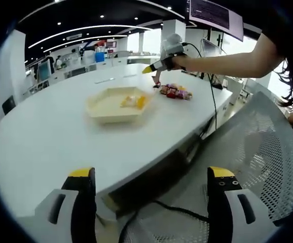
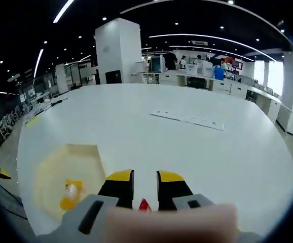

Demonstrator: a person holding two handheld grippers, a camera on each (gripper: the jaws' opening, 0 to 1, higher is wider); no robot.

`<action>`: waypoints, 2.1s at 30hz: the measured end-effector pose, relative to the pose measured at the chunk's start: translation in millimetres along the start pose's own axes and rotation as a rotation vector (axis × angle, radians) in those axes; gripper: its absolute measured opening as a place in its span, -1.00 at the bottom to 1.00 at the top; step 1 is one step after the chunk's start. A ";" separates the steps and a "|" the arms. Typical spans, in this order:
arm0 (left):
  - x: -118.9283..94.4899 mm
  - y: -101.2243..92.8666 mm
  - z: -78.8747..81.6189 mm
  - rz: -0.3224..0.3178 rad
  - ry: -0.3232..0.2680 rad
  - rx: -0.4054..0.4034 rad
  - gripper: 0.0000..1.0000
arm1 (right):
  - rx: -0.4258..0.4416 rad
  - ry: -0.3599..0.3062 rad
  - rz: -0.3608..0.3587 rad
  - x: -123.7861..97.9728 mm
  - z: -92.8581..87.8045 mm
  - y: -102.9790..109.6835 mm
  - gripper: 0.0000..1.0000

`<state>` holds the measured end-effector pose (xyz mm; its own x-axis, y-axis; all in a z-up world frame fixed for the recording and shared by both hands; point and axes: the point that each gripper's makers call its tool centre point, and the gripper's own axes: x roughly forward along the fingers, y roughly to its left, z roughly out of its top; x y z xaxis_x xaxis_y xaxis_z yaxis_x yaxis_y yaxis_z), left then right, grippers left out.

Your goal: Place the target food into the container with the food tongs after gripping and lifting it, then release it inside without dropping or visibly crushing the food.

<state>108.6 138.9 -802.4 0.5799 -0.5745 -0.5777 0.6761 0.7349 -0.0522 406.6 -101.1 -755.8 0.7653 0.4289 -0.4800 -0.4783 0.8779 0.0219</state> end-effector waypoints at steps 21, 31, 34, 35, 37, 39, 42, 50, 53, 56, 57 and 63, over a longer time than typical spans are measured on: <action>-0.2 0.8 -1.9 0.002 0.010 -0.012 0.69 | -0.078 -0.038 0.023 -32.3 62.7 13.7 -0.66; -0.4 1.6 -1.9 0.003 0.008 -0.016 0.66 | -0.084 -0.043 0.061 -26.1 76.7 33.5 -0.66; -0.3 1.1 -2.7 -0.001 0.014 -0.018 0.65 | -0.082 -0.045 0.080 -23.5 80.6 44.1 -0.66; -0.4 0.9 -2.7 -0.001 0.014 -0.017 0.64 | -0.085 -0.045 0.087 -22.4 81.7 48.6 -0.66; -0.5 1.0 -2.5 -0.001 0.012 -0.017 0.64 | -0.086 -0.047 0.100 -21.0 83.6 54.7 -0.66; -0.8 1.3 -2.3 0.001 0.009 -0.019 0.63 | -0.090 -0.048 0.111 -19.3 85.6 60.8 -0.66; -1.0 1.6 -1.6 0.004 0.006 -0.018 0.62 | -0.089 -0.050 0.132 -15.5 88.9 71.1 -0.66; -1.3 2.0 -0.6 0.007 -0.001 -0.017 0.60 | -0.105 -0.059 0.191 -1.7 99.2 107.1 -0.66; -1.4 2.3 -0.2 0.008 -0.003 -0.018 0.60 | -0.109 -0.058 0.215 3.7 100.9 120.5 -0.67; -1.5 2.5 0.0 0.009 -0.005 -0.019 0.59 | -0.117 -0.054 0.245 10.4 101.9 137.5 -0.66; -1.5 2.6 -0.1 0.010 -0.005 -0.019 0.59 | -0.119 -0.053 0.252 11.9 102.1 141.2 -0.66; -1.5 3.3 0.6 0.014 -0.008 -0.021 0.58 | -0.131 -0.050 0.300 21.4 104.2 168.2 -0.66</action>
<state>110.2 142.0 -801.2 0.5929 -0.5673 -0.5715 0.6585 0.7501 -0.0613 387.4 77.9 -671.0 0.6004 0.6772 -0.4255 -0.7345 0.6774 0.0417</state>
